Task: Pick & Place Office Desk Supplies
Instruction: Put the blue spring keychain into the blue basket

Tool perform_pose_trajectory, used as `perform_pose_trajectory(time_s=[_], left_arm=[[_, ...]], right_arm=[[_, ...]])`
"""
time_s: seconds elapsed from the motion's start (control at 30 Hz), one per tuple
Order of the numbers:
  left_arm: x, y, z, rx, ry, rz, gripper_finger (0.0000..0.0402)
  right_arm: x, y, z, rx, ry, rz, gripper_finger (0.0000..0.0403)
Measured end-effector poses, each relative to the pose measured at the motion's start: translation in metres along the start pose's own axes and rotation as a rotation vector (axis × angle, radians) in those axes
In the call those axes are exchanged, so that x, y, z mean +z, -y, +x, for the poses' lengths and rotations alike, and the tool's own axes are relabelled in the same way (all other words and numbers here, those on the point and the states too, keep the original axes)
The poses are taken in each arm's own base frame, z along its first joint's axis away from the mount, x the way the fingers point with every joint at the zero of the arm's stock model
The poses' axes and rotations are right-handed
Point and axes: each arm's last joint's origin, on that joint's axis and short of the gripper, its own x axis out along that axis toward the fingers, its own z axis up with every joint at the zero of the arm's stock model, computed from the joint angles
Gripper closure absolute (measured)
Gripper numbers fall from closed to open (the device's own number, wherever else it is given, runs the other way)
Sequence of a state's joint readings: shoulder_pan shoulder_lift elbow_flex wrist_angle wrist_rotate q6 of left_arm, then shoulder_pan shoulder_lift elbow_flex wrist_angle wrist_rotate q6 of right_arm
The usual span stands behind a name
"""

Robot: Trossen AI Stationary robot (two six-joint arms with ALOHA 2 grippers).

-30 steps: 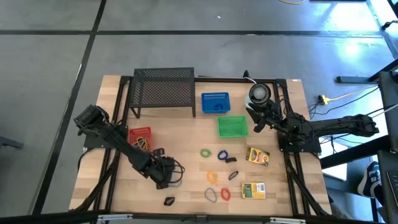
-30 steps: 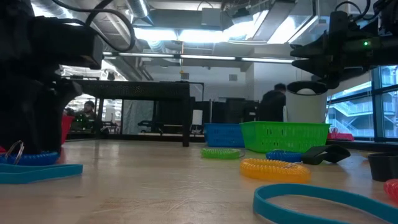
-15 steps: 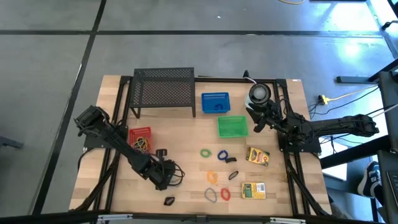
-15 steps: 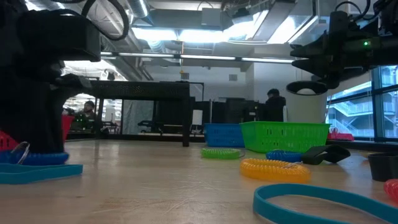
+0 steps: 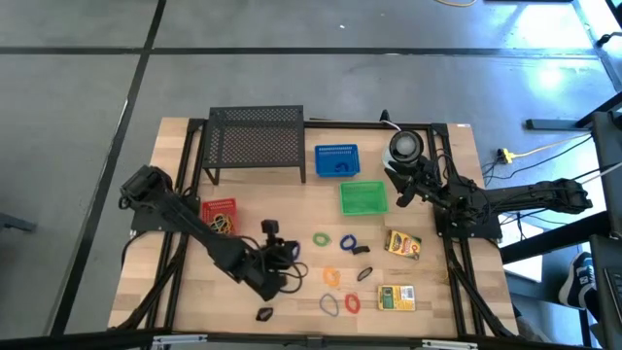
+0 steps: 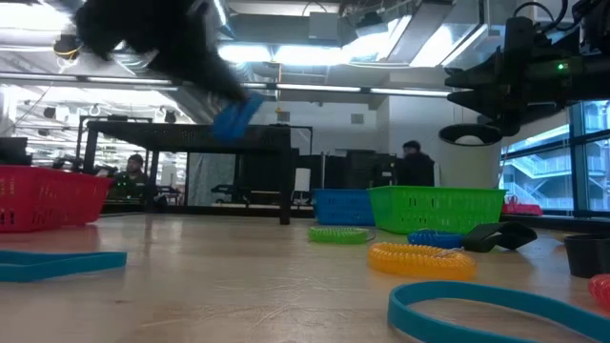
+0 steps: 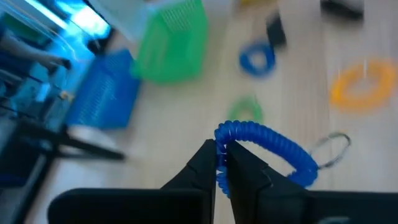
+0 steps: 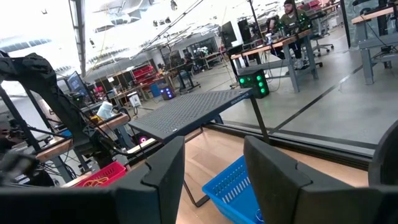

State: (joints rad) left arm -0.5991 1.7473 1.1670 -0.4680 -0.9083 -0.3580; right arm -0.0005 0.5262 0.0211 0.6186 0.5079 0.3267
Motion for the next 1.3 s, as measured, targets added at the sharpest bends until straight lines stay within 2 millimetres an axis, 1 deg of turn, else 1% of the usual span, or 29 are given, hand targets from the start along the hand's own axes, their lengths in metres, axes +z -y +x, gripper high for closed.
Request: perform_pose_trajectory(time_s=[0.23, 0.37, 0.47, 0.6, 0.7, 0.8, 0.97, 1.07, 1.17, 1.23, 1.3], left_arm=[[0.070, -0.018, -0.019, -0.003, 0.150, -0.079, 0.0379], [0.100, -0.028, -0.031, -0.013, 0.243, -0.135, 0.0380], [0.111, -0.034, -0.034, -0.006, 0.282, -0.133, 0.0379], [0.112, -0.041, -0.026, 0.025, 0.266, -0.080, 0.0378], [0.111, -0.052, -0.012, 0.061, 0.224, -0.078, 0.0378], [0.109, -0.068, 0.010, 0.113, 0.168, -0.113, 0.0378], [0.108, -0.107, 0.046, 0.154, 0.096, -0.173, 0.0378], [0.105, -0.137, 0.068, 0.216, 0.057, -0.218, 0.0378], [0.099, -0.160, 0.094, 0.282, 0.017, -0.291, 0.0378], [0.094, -0.172, 0.113, 0.291, 0.002, -0.343, 0.0378], [0.088, -0.178, 0.134, 0.271, -0.013, -0.361, 0.0378]], right_arm=[[0.000, 0.000, 0.000, 0.000, 0.000, 0.000, 0.0236], [0.000, 0.000, 0.000, 0.000, 0.000, 0.000, 0.0236], [0.000, 0.000, 0.000, 0.000, 0.000, 0.000, 0.0236], [0.000, 0.000, 0.000, 0.000, 0.000, 0.000, 0.0236], [0.000, 0.000, 0.000, 0.000, 0.000, 0.000, 0.0236], [0.000, 0.000, 0.000, 0.000, 0.000, 0.000, 0.0236], [0.000, 0.000, 0.000, 0.000, 0.000, 0.000, 0.0236], [0.000, 0.000, 0.000, 0.000, 0.000, 0.000, 0.0236], [0.000, 0.000, 0.000, 0.000, 0.000, 0.000, 0.0237], [0.000, 0.000, 0.000, 0.000, 0.000, 0.000, 0.0237], [0.000, 0.000, 0.000, 0.001, -0.001, 0.000, 0.0237]])
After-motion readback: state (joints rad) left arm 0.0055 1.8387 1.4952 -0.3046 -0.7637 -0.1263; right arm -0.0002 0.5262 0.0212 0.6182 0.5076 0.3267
